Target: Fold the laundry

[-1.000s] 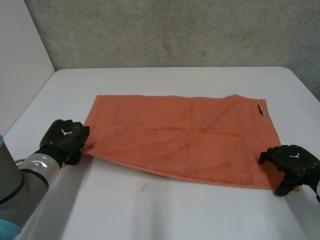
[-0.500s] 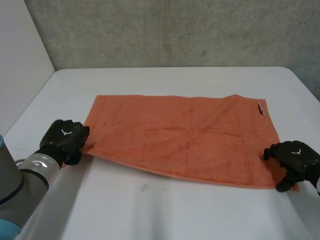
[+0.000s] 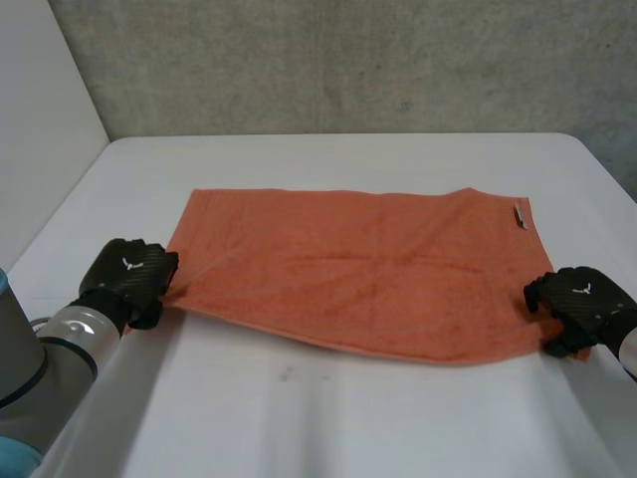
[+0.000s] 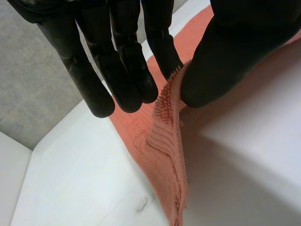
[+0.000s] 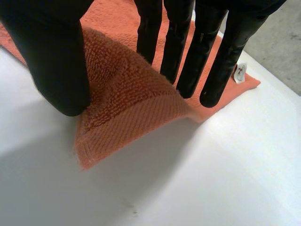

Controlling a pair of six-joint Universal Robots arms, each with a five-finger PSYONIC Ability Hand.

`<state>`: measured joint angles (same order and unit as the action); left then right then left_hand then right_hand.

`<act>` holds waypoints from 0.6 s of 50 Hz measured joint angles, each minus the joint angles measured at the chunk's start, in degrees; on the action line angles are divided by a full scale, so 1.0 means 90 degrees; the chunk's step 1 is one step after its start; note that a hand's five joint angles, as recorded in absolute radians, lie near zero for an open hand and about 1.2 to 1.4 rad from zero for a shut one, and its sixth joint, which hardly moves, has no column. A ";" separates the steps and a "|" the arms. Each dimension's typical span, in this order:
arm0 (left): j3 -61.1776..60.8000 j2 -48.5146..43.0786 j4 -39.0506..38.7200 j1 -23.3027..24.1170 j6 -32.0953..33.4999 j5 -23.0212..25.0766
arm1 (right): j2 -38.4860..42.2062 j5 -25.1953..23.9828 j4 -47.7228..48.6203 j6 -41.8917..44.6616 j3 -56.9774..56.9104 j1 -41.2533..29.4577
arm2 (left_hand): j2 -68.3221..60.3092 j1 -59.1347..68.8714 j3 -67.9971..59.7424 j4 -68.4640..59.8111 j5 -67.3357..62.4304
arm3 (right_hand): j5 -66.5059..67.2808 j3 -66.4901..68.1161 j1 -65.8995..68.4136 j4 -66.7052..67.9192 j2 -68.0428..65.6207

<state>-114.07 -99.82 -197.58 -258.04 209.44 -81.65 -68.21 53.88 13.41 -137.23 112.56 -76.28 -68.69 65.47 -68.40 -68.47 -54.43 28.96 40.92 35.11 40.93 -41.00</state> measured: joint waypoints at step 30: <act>-0.0142 0.0139 0.0518 -0.0047 0.0247 -0.0070 | -0.0604 0.1161 -0.0613 -0.0233 -0.0169 -0.0273 | 0.0000 0.0000 0.0000 0.0000 0.0000 | 0.2934 0.2900 0.2220 0.3017 -0.2886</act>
<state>-115.35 -98.56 -192.92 -258.46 211.67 -82.28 -73.64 64.32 7.90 -139.33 111.04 -78.73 -68.69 65.47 -68.40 -68.47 -54.43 55.37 67.02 55.08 68.09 -66.97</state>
